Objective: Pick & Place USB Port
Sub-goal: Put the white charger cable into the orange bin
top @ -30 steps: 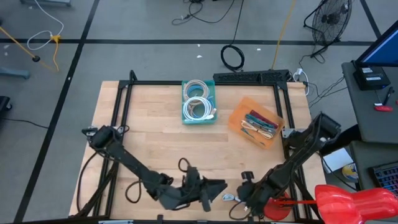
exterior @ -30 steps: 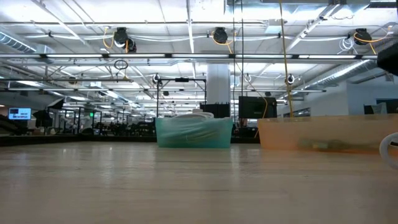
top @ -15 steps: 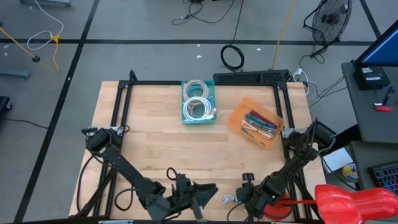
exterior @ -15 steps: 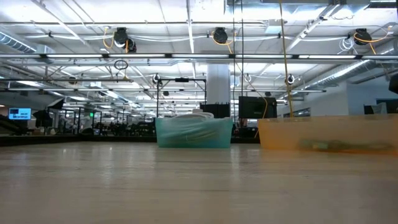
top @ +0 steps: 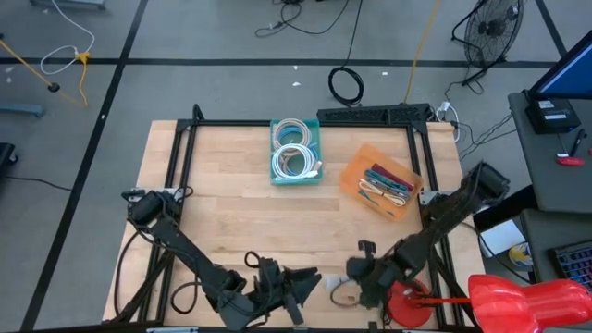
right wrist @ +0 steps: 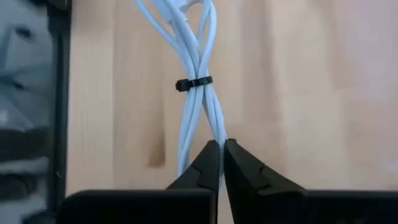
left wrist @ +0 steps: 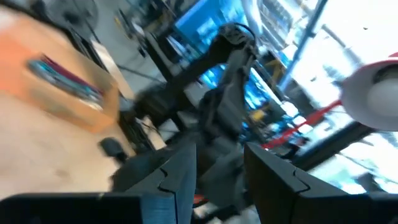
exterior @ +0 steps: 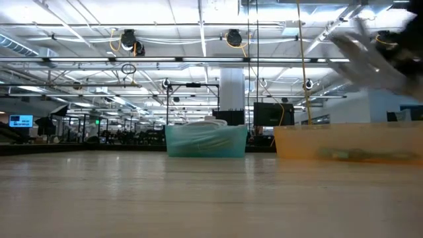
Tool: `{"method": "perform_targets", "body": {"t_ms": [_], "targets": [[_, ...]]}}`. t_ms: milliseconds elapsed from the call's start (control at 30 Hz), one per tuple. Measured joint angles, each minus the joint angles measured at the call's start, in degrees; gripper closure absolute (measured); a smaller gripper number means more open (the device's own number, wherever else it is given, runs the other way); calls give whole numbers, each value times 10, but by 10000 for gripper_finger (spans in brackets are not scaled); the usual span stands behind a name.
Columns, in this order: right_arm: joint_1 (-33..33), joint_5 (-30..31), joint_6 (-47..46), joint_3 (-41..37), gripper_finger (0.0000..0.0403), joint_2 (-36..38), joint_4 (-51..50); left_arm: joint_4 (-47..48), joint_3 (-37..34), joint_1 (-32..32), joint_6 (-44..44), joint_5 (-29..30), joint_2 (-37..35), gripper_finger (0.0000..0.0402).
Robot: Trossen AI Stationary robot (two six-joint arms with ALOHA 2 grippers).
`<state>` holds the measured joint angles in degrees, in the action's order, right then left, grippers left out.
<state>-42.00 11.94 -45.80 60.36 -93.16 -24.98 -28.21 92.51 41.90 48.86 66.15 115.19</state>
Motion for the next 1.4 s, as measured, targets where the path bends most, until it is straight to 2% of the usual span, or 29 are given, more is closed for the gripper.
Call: {"method": "perform_targets", "body": {"t_ms": [100, 167, 267, 333, 433, 533, 600, 700, 800, 867, 1033, 1100, 1133, 1233, 1300, 1333, 1400], "targets": [[44, 1, 1, 0, 400, 50, 3, 19, 0, 5, -31, 57, -13, 266], [76, 2, 6, 0, 401, 82, 2, 53, 0, 9, -33, 123, -29, 266], [127, 6, 8, 0, 401, 128, 3, 167, -2, 22, -10, 227, -65, 266], [161, 16, 9, 0, 402, 159, 6, 277, -18, 25, 18, 229, -109, 266], [212, 19, 9, 0, 402, 198, 30, 455, -52, 17, 138, 194, -198, 266], [257, 19, 8, 0, 402, 228, 61, 617, -93, 4, 269, 130, -274, 266], [280, 19, 8, 0, 402, 243, 82, 673, -123, -5, 313, 74, -312, 266], [307, 20, 3, 0, 402, 256, 111, 677, -168, -29, 283, -35, -362, 266], [322, 18, 6, 0, 402, 260, 142, 647, -219, -60, 226, -174, -369, 266], [329, 16, 6, 0, 402, 260, 171, 635, -259, -74, 221, -237, -364, 266], [329, 16, 17, 1, 402, 260, 217, 546, -373, -131, 242, -238, -379, 266], [329, 16, 18, 1, 403, 260, 222, 439, -432, -173, 204, -250, -400, 266], [329, 16, 19, 1, 403, 260, 224, 343, -461, -199, 168, -273, -412, 266], [329, 16, 19, 1, 403, 260, 243, 29, -553, -285, 58, -415, -423, 266], [329, 19, 21, 1, 403, 260, 248, -131, -581, -331, 20, -503, -400, 266], [329, 20, 22, 1, 403, 260, 249, -169, -583, -349, 9, -537, -393, 266], [329, 30, 24, 1, 403, 260, 254, -175, -580, -371, -5, -573, -392, 266]]}}
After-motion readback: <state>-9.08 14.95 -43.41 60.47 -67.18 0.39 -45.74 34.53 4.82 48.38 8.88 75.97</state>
